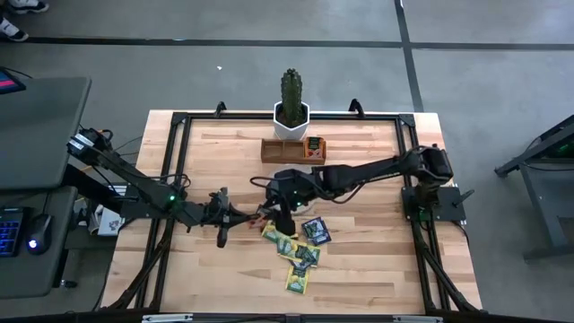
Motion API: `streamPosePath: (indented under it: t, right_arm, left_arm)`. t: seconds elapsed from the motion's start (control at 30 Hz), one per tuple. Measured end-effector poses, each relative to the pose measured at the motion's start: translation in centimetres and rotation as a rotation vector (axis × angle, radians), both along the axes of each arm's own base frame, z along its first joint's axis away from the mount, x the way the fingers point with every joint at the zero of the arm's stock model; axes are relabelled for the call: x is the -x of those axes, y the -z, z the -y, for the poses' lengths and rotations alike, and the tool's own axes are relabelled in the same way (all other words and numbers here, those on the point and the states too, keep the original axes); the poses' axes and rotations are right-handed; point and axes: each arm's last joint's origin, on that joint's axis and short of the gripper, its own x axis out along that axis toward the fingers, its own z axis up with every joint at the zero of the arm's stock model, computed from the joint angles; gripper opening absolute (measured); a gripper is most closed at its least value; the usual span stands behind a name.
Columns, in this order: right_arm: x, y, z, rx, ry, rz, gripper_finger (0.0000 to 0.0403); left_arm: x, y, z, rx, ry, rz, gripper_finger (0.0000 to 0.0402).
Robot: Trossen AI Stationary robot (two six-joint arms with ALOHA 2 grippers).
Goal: Pick & Place Tea
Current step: Put the orange tea bag into the right section of the wooden organizer
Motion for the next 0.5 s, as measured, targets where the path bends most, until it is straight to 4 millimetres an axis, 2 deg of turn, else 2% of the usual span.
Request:
streamPosePath:
  t: [0.27,0.5]
  right_arm:
    - [-0.1,-0.5,0.7,-0.046,-0.020,0.015,0.0228]
    - [-0.1,-0.5,0.2,-0.072,-0.056,0.010,0.0230]
  left_arm:
    - [-0.5,-1.6,0.3,-0.068,0.002,0.045,0.0000]
    - [-0.7,-2.1,0.3,-0.079,-0.007,0.053,0.0000]
